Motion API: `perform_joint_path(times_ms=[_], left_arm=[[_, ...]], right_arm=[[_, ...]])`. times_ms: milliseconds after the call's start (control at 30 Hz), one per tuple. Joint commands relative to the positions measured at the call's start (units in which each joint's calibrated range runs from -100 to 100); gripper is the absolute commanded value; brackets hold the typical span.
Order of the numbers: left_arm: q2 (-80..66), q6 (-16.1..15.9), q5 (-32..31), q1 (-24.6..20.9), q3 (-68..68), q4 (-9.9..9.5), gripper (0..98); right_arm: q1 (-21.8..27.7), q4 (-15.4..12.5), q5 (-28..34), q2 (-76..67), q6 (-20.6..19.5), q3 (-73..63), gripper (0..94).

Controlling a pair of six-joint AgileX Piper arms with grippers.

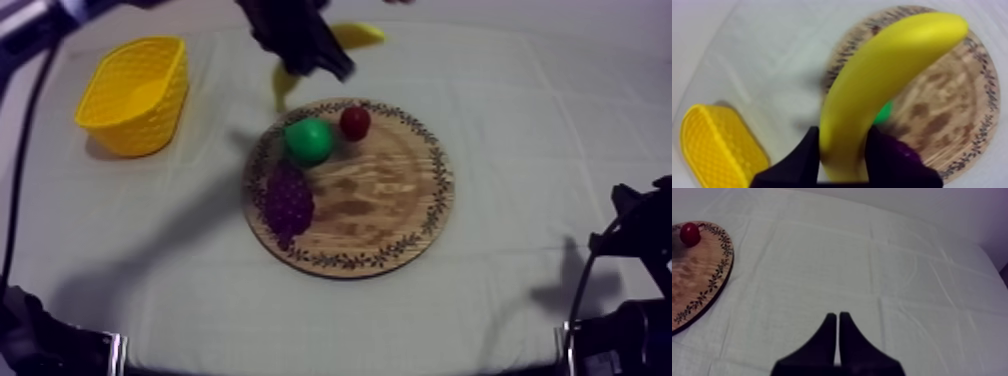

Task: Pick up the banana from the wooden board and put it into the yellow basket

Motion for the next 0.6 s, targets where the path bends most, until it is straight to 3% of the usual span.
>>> perform_joint_path(times_ms=[0, 567], left_arm=[[-4.72, -0.3, -0.6, -4.48, 2.2, -0.37, 19.7], [-5.41, -2.66, -9.22, -23.58, 8.53, -1.3, 19.7]], right_arm=[[0.0, 0.01, 0.0, -0.02, 0.0, 0.02, 0.3], [0.0, 0.01, 0.0, -0.02, 0.0, 0.02, 0.3]])
